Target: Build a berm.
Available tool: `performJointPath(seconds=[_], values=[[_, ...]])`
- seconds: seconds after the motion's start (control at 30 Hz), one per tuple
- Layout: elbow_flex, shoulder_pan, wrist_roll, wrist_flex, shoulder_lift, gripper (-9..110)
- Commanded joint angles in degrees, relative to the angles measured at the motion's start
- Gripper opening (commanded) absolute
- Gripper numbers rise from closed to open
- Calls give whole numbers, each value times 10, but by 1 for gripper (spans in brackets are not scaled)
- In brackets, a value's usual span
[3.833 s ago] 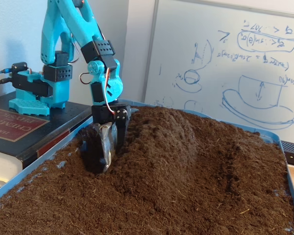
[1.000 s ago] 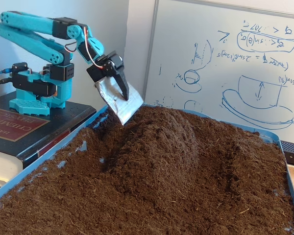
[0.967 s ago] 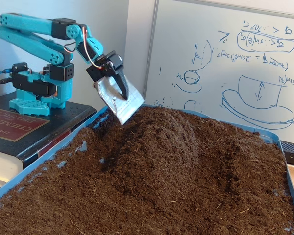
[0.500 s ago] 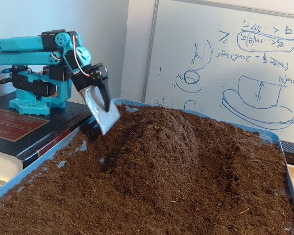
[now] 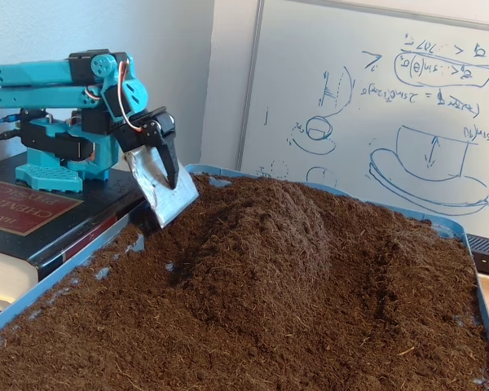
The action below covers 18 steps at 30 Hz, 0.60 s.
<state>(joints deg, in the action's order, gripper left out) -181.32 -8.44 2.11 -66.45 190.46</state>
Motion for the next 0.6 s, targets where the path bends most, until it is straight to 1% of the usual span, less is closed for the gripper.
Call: performJointPath(seconds=[0.0,0.23,0.57], values=[[10,-41,13,-10,19,1],[10,-68,15,-10,19,1],[10,-68,15,-10,19,1]])
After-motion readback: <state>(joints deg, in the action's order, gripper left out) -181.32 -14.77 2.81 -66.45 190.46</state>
